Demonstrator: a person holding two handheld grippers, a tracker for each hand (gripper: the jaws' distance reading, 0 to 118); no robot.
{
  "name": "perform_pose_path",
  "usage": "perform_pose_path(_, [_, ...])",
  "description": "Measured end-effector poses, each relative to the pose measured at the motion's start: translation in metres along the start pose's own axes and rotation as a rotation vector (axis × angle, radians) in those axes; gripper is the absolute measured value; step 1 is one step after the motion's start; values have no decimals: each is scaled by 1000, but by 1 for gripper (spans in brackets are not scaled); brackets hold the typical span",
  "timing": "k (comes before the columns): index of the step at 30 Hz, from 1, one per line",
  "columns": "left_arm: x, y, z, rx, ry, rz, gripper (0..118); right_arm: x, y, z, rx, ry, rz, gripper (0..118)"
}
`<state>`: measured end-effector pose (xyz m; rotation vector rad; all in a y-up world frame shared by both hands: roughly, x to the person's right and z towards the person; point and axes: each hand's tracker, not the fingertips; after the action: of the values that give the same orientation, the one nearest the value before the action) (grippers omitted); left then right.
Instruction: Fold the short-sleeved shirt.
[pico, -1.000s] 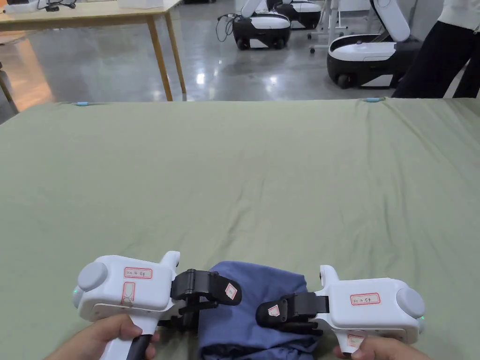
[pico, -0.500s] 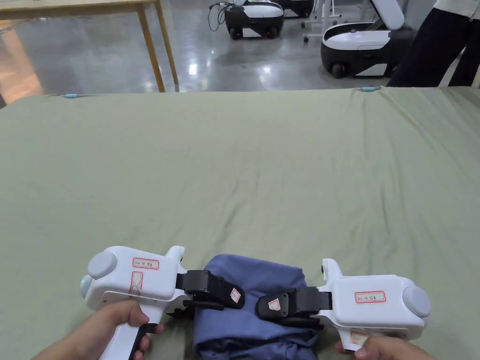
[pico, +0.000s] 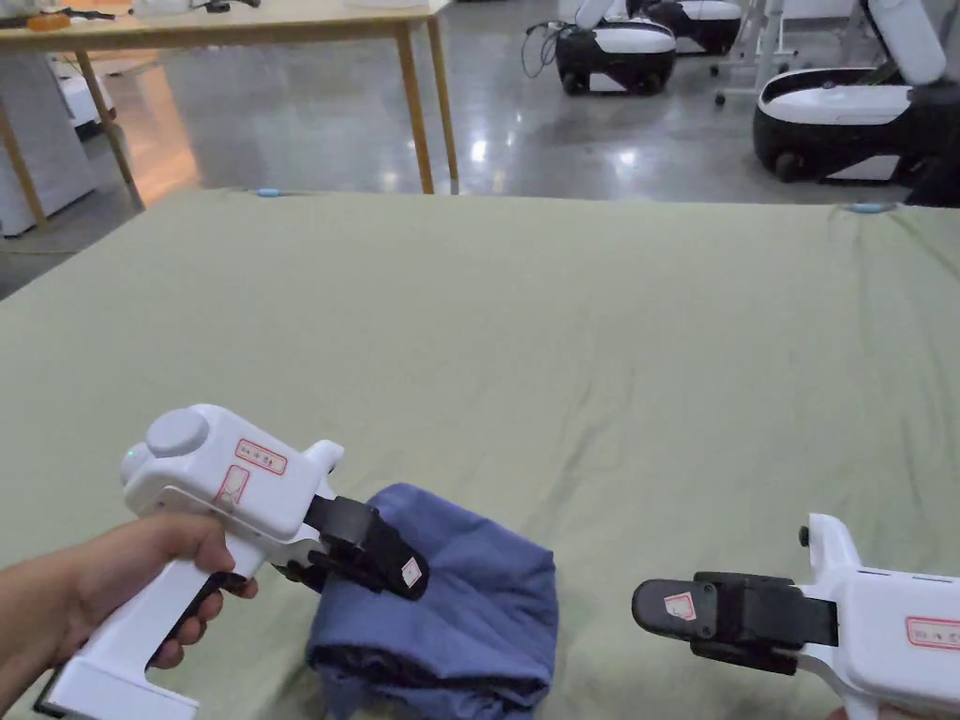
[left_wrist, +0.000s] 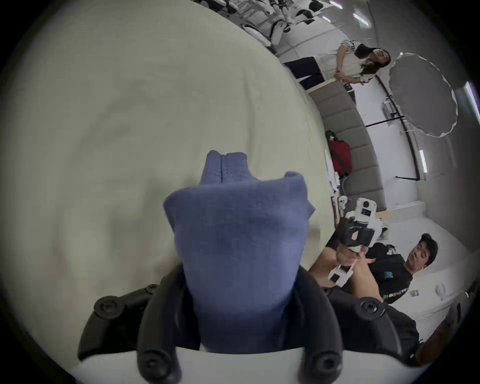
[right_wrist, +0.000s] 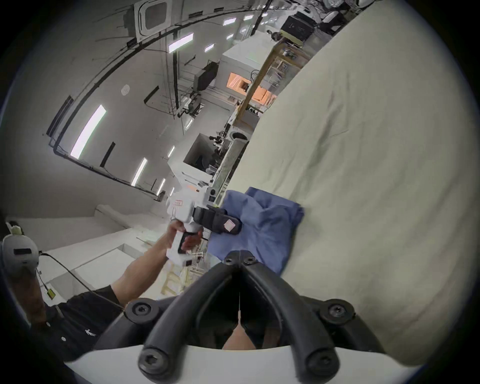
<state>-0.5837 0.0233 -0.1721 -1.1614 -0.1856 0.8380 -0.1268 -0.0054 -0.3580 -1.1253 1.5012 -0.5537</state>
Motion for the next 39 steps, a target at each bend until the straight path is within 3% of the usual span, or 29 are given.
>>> perform_pose_path(13, [-132,11,113,-75,252,138,40,-10,5,-51,-84,-28,59,1])
perform_pose_path(21, [-173,21,141,-54,265,173,40,-10,11,-61,-115,-75,84,1])
perform_pose_path(22, [-171,17,139,-43,258,168,43,-11,11,-60,-110,-81,89,1])
perform_pose_path(24, [-152,7,140,9,334,102,95,-14,12,-56,-93,-111,116,1])
perform_pose_path(25, [-146,2,143,36,364,63,111,-17,14,-53,-77,-128,130,1])
perform_pose_path(27, [-125,-6,156,106,324,17,112,-22,18,-43,-33,-182,149,1])
perform_pose_path(29, [-74,-25,164,268,413,-33,112,-32,23,-28,58,-306,211,1])
perform_pose_path(30, [-51,-31,169,370,461,-94,112,-36,25,-18,94,-331,217,1])
perform_pose_path(32, [-13,-37,171,638,443,-161,112,-51,29,1,215,-487,300,1])
perform_pose_path(34, [43,-51,153,891,578,-237,112,-63,31,22,294,-560,346,1])
perform_pose_path(37, [110,-64,111,1097,772,-339,112,-86,29,47,405,-773,483,1])
perform_pose_path(39, [145,-65,74,1138,777,-376,111,-99,25,65,486,-895,531,1])
